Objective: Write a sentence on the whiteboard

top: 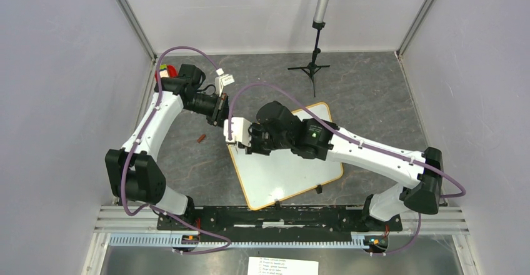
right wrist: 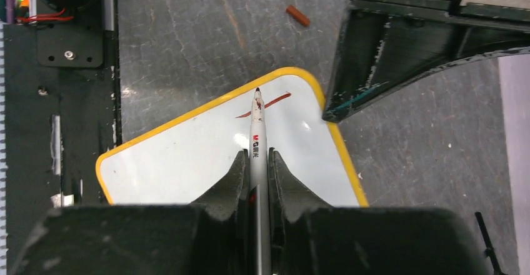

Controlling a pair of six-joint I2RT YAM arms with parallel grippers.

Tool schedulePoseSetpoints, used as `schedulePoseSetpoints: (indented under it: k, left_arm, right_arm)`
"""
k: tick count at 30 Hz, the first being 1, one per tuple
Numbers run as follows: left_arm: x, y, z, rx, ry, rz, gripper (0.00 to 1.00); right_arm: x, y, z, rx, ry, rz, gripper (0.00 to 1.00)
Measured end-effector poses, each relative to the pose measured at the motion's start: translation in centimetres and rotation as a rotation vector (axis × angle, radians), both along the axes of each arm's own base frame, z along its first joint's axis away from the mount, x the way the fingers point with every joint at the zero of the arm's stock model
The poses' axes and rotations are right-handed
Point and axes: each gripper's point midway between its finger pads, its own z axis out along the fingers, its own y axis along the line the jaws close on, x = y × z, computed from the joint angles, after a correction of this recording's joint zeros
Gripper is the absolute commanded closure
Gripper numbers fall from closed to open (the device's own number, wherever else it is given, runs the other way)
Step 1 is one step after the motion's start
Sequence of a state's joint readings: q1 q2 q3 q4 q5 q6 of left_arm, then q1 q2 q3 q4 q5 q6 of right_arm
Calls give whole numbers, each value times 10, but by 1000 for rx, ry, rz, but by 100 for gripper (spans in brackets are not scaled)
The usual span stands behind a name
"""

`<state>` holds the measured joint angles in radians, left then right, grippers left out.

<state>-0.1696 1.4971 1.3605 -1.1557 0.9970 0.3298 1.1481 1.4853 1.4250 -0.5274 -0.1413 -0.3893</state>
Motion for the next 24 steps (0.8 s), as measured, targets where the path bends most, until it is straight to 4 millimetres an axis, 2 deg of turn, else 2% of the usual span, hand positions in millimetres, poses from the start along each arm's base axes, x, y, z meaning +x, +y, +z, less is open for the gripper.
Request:
schedulePoseSetpoints:
  k: [9,24]
  left_arm:
    - [0,0,0,0,0,0,98]
    - [0,0,0,0,0,0,98]
  right_arm:
    - [19,-4,4,0,-41,-76,100]
    - [24,0,-9,-28,-36,-88,100]
